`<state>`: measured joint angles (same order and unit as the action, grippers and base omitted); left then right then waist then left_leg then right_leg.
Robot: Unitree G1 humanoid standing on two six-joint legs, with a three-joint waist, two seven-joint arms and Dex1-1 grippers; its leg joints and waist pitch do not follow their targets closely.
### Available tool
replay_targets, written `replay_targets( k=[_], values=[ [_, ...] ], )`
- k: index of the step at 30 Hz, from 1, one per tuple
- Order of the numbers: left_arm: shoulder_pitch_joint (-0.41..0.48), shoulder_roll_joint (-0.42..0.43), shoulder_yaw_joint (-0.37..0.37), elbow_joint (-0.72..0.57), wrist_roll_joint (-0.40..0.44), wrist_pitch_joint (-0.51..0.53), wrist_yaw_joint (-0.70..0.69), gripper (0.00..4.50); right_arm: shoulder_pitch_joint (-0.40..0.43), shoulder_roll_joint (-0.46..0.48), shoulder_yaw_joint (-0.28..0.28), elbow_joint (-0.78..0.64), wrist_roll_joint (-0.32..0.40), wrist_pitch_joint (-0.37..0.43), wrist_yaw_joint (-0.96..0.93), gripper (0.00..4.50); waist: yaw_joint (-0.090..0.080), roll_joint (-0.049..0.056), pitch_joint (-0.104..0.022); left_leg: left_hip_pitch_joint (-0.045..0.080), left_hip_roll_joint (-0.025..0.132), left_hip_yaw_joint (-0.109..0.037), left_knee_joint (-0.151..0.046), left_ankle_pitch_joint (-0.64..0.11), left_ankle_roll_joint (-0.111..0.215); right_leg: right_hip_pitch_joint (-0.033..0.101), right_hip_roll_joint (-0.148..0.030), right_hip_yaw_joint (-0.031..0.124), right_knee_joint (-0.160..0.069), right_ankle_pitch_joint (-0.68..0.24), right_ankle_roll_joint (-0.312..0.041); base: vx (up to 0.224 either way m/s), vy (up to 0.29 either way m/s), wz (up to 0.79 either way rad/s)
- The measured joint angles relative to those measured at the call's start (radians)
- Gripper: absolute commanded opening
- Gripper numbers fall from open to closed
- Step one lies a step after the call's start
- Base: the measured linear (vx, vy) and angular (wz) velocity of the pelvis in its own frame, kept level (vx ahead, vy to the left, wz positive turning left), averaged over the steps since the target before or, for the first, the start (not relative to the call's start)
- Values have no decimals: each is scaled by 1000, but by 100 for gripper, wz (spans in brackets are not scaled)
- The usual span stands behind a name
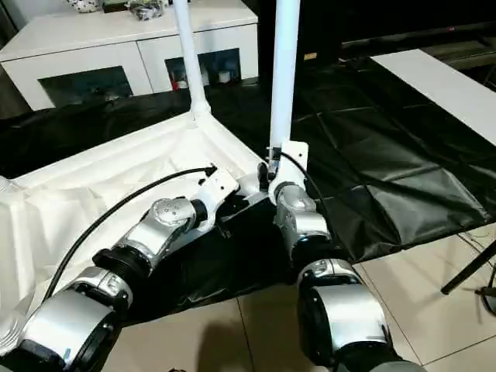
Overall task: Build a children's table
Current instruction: Rotate leg to tighten
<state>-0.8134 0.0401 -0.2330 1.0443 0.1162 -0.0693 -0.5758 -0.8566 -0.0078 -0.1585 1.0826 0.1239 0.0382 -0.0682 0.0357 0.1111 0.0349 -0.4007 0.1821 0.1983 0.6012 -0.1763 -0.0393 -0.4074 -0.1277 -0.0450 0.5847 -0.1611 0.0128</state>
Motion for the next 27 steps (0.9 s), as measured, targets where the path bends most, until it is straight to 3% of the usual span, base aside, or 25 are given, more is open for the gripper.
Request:
replay_targets(
  k=[4, 7, 9, 12, 15, 16, 17, 21, 27],
  values=[
    [-1, -1, -1, 9, 1, -34, -33, 0, 63, -54, 48, -81, -37, 19, 63, 396, 13, 2, 1, -1, 0, 1, -1, 0, 1, 0, -1, -1, -1, 0, 0, 0, 0, 0],
    [4, -3, -2, 10, 6, -67, -44, 0, 196, -117, 111, -283, -59, 80, 188, 396, 29, 3, 1, -3, 0, 1, -3, 3, 5, -1, -1, -1, -3, -1, 1, 0, 0, 0],
    [5, -1, -2, 10, 6, -75, -45, 0, 230, -144, 136, -345, -69, 96, 234, 396, 29, 3, 1, -3, 0, 1, -3, 4, 8, -1, -1, -1, -3, -1, 1, 0, 0, 0],
    [14, -7, 4, 19, -2, -118, -40, 0, 356, -238, 211, -542, -77, 127, 371, 396, 37, 4, 1, -4, 0, 1, -4, 4, 7, -1, -1, -1, -6, -1, 2, 0, 0, 0],
    [26, 4, 40, 23, -22, -150, -40, 0, 452, -289, 248, -649, -40, 149, 518, 396, 27, 3, 2, -5, 0, 1, -4, 3, 8, -2, 0, -1, -7, -1, 3, 0, 0, 0],
    [27, 6, 51, 23, -33, -152, -40, 44, 471, -297, 259, -664, -31, 150, 555, 404, 23, 3, 2, -6, 1, 1, -4, 3, 8, -3, 0, -1, -6, 0, 4, 0, 0, 0],
    [29, 9, 66, 20, -48, -157, -41, 44, 487, -299, 276, -682, -19, 150, 592, 404, 19, 3, 2, -9, 1, 1, -4, 4, 8, -7, 0, -1, -6, 1, 4, 0, 0, 0],
    [30, 28, 116, -102, -127, -163, -97, 74, 533, -328, 326, -831, 33, 165, 730, 404, 24, 4, 2, -16, 4, 1, -1, 5, 11, -11, 1, -4, -5, 2, 6, 0, 0, 0],
    [219, 150, 138, -433, -239, 56, -273, 133, 529, -318, 343, -889, 44, 182, 771, 404, 25, 3, 2, -16, 6, 2, -1, 5, 10, -12, 2, -5, -5, 1, 6, 0, 0, 0]
  ],
)
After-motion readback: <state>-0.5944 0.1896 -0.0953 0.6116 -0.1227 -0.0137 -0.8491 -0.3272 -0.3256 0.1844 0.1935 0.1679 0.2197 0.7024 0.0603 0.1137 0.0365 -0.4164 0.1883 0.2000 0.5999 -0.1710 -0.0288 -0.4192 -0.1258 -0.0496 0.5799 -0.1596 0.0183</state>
